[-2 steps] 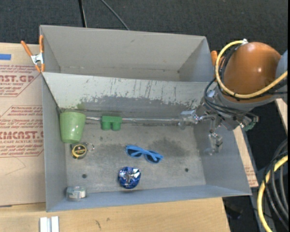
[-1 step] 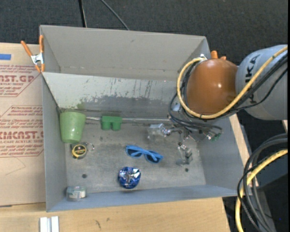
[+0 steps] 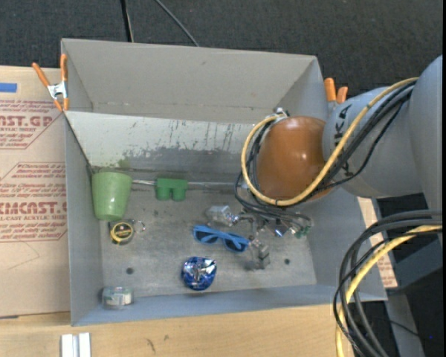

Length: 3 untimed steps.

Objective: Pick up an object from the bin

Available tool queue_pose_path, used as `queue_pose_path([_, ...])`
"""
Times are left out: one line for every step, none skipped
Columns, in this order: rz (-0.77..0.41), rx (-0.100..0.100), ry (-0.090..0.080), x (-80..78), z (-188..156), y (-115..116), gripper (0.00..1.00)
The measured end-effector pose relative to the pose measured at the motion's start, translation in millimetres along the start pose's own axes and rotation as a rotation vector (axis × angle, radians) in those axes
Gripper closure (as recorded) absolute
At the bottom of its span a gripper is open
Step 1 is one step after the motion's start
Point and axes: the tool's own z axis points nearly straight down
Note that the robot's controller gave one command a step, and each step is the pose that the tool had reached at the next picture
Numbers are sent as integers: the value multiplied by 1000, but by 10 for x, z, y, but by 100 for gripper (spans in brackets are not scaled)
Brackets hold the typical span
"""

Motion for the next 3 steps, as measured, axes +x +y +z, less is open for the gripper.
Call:
queue_pose_path([2, 5, -3, 0, -34, -28, 100])
queue_pose_path([-289, 7, -2, 194, -12, -386, 100])
queue_pose_path([-339, 12, -7, 313, -1772, -119, 100])
